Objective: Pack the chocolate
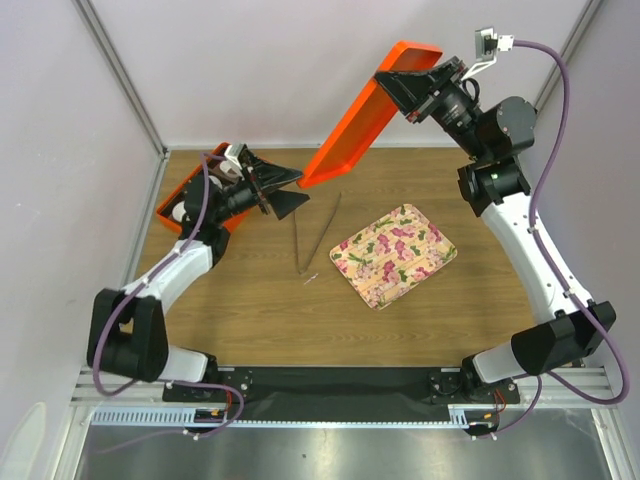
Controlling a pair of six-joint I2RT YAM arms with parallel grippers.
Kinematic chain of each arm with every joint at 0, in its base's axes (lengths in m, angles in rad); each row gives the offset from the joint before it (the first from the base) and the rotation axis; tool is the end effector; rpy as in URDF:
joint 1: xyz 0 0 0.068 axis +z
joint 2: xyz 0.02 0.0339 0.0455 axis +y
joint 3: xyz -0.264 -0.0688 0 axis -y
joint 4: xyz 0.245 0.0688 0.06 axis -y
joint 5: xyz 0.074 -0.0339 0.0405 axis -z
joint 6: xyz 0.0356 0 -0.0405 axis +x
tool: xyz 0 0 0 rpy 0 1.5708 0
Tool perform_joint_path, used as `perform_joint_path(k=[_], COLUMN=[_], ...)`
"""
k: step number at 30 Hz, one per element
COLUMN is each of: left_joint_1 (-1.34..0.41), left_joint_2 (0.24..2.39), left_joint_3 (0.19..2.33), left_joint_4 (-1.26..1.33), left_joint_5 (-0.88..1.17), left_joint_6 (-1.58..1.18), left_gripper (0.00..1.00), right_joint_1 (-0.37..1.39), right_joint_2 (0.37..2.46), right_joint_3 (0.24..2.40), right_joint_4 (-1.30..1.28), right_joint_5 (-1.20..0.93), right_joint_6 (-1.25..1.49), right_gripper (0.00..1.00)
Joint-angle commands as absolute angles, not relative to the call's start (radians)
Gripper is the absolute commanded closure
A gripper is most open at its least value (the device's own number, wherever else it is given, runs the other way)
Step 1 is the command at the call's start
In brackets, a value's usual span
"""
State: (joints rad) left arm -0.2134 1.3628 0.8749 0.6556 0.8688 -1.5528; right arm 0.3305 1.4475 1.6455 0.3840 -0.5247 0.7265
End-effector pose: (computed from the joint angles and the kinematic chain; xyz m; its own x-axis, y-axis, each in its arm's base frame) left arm 0.2930 -0.0913 0.3261 -0.8694 -0.4722 -0.1452 0.1788 -0.0269 -0.9835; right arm 0.2813 0.1154 0.5401 -0.0608 0.5869 -0.8074 -0.8512 0.3919 0.3491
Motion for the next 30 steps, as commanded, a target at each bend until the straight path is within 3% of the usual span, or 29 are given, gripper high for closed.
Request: perform_joint_path(k=[1,7,19,22,23,26,30], left_joint_1=[-0.209,-0.229,-0.307,-0.305,-0.305,-0.305,-0.302], left_joint_2=[1.426,1.549,1.681,1.701,1.707,1.713,1.704], left_joint_3=[0.832,0.79,0.873,0.871,0.882,0.894,0.936], left_joint_4=[1.096,1.455,1.643,1.693,1.706,1.724,1.703], left_joint_5=[0.881,0.828,0.715,0.678,0.675,0.676,0.709], left_joint_6=[-1.869,-2.141,-2.304,-2.324,-2.33,-2.318,-2.273], left_gripper=[0.0,0.0,0.0,0.1,0.22,0.44,0.62], right_joint_1=[0.334,0.334,0.339,0.339,0.334,0.313,0.264], right_joint_2=[1.405,1.405,1.358,1.324,1.304,1.276,1.229], right_joint_3=[1.628,1.579,1.427,1.353,1.315,1.261,1.184], right_joint_4=[0.555,0.638,0.747,0.77,0.778,0.759,0.693], right_joint_5=[-0.531,-0.541,-0.578,-0.607,-0.618,-0.626,-0.647], right_joint_6=[0.741,0.745,0.716,0.706,0.704,0.695,0.673], right_gripper=[1.0,1.0,1.0,1.0,1.0,1.0,1.0])
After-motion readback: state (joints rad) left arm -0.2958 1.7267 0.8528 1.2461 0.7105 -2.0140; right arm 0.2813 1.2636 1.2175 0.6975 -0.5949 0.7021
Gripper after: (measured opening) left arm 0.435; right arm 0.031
